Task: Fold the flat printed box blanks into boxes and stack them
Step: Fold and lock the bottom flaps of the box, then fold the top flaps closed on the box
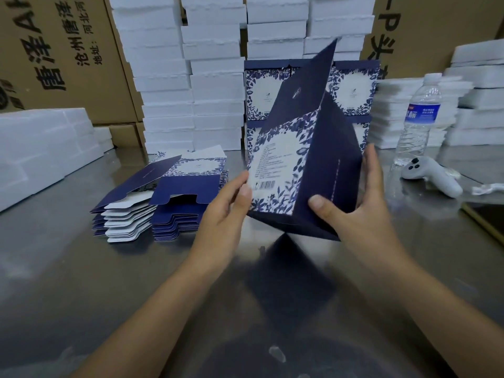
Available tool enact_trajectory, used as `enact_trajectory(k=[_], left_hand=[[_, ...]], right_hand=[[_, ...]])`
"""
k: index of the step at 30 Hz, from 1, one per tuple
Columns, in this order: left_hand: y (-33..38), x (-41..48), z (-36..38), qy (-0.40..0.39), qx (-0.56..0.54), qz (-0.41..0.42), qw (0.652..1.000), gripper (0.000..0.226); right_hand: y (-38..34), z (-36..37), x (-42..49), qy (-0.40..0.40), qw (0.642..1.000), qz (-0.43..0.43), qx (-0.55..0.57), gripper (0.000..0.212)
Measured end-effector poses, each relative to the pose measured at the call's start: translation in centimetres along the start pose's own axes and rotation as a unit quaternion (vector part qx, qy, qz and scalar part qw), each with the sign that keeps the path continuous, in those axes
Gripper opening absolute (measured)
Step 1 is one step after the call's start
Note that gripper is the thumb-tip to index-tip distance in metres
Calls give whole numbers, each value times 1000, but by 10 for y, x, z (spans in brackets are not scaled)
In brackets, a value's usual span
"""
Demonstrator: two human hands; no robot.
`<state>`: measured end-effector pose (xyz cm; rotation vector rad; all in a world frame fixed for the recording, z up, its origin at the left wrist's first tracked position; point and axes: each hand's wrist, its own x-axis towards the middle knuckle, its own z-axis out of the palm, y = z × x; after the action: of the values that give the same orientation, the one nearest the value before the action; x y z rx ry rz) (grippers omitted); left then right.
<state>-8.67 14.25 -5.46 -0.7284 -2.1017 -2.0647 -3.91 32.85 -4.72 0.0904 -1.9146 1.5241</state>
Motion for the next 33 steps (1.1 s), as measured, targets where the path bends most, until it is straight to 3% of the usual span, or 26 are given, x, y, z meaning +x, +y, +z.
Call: enact_trajectory(k=[3, 5, 10, 16, 20, 23, 25, 28, 33], left_hand=[[-1, 0, 0, -56, 0, -53, 997, 103], [0, 0, 0, -85, -4, -57, 995, 115], [0, -2, -2, -112, -117, -63, 985, 79], [-2, 2, -6, -95, -120, -47, 987, 58], [-1, 3, -3, -36, -74, -2, 997, 38], [2, 4, 0, 24, -33, 30, 999, 23], [7, 2, 0, 63, -29, 49, 996, 33], [16, -4, 0, 40, -16, 112, 993, 70], [23, -6, -4, -20, 148, 230, 962, 101]], right_hand=[[-3, 2, -6, -18, 994, -77, -80, 115], [-6, 3, -9, -20, 987, -116, -108, 112], [-13, -1, -8, 10, 992, -118, -49, 80], [-20, -12, 0, 44, 986, -153, -44, 50], [-24, -9, -8, -6, 969, -232, -88, 48], [-21, 1, -17, -40, 959, -253, -120, 59], [-21, 4, -18, -35, 939, -303, -159, 61], [-17, 5, -13, -10, 884, -415, -217, 55], [-13, 7, -9, 15, 794, -527, -302, 41]])
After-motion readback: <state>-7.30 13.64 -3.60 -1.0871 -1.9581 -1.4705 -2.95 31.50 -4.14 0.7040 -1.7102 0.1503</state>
